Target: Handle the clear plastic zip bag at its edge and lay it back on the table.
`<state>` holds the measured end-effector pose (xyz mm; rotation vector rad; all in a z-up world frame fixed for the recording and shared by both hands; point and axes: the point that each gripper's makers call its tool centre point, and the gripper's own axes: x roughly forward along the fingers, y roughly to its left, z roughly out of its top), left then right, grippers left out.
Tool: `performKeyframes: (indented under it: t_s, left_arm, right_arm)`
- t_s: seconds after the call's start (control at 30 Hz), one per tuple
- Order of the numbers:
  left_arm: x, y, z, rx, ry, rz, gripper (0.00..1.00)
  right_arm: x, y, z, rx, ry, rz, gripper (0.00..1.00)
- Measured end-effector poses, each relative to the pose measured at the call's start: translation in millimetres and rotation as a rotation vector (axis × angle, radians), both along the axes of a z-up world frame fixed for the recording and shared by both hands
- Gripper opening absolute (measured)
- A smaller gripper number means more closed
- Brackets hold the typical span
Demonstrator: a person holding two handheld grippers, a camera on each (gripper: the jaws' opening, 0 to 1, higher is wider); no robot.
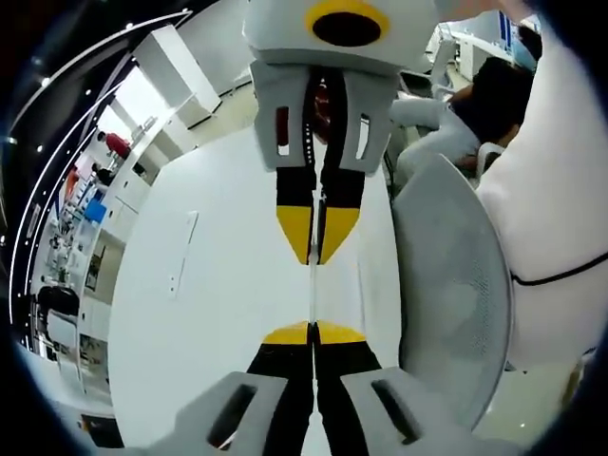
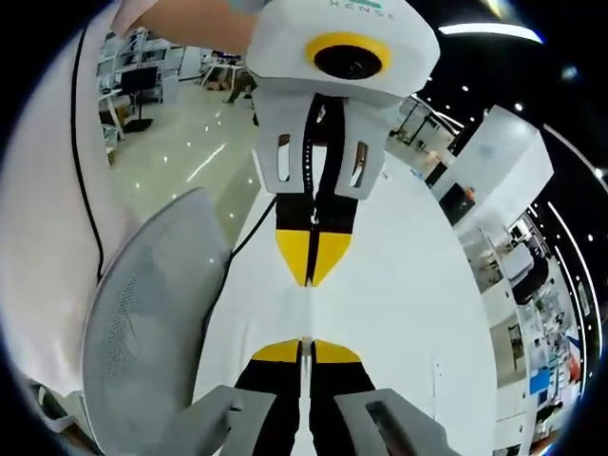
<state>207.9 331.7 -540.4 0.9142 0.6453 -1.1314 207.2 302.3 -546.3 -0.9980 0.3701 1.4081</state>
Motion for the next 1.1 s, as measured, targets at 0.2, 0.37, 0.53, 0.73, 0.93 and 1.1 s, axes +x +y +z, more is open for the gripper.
performKeyframes:
  t_s: [0.2, 0.37, 0.53, 0.73, 0.93, 1.1]
  left_arm:
    - [1.0, -0.1, -0.6, -0.001, -0.004, -0.007, 0.0]
    - [-0.2, -2.0, -0.1, 0.0, -0.007, -0.014, 0.0]
    - [0.0, -2.1, -0.8, 0.006, -0.016, -0.013, 0.0]
    - [0.1, -2.6, 0.8, -0.004, -0.016, -0.009, 0.0]
    - [-0.7, -2.6, 0.4, -0.004, -0.015, -0.007, 0.0]
    - [0.1, 2.0, -0.2, -0.006, -0.015, 0.005, 0.0]
  right_arm:
    - [0.9, -1.6, -0.7, 0.001, 0.004, -0.004, 0.0]
    - [-0.3, -2.6, -0.3, -0.004, 0.002, -0.006, 0.0]
    - [0.2, -6.0, -1.9, -0.031, -0.019, -0.004, 0.0]
    - [-0.5, -7.7, -0.6, -0.018, -0.008, -0.012, 0.0]
    - [0.7, -11.9, -1.4, -0.021, -0.005, -0.024, 0.0]
    - [1.6, -18.6, -1.5, -0.02, 0.002, -0.039, 0.0]
